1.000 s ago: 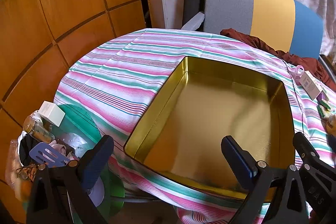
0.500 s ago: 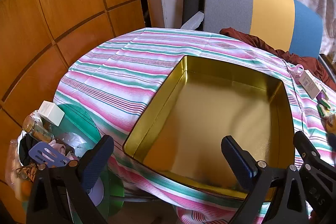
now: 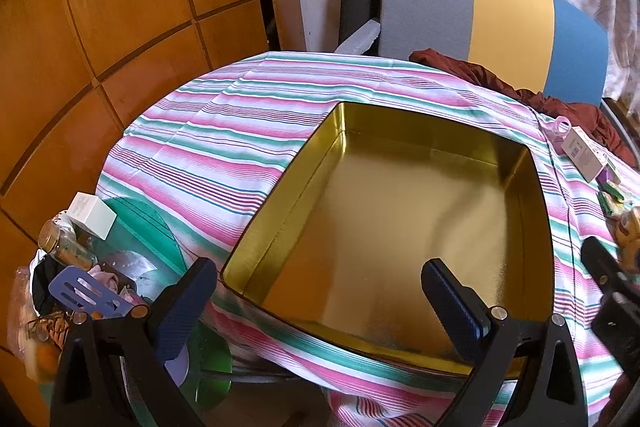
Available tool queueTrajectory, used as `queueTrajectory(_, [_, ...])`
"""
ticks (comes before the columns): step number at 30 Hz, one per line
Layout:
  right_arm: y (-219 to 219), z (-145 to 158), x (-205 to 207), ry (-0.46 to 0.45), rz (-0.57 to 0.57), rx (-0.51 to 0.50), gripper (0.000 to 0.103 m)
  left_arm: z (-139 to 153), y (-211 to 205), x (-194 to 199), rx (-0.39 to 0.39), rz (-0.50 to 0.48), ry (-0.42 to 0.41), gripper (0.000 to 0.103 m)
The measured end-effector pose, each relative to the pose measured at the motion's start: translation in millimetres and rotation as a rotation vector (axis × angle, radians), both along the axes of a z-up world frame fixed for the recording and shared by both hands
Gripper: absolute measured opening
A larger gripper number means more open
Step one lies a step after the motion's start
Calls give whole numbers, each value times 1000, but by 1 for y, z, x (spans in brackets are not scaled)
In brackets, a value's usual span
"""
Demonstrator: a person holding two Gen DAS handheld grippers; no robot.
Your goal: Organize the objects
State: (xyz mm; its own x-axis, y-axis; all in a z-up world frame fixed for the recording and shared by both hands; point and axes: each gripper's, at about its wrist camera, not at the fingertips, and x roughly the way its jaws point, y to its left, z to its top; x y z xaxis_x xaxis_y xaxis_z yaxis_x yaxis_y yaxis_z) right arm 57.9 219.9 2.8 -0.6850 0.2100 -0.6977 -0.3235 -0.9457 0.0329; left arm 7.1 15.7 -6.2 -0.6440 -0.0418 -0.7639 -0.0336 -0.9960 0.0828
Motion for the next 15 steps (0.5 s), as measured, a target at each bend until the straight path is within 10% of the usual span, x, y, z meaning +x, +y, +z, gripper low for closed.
queueTrajectory(15, [140, -43, 98, -59, -232, -5, 102, -20, 68, 39, -9, -264, -17, 103])
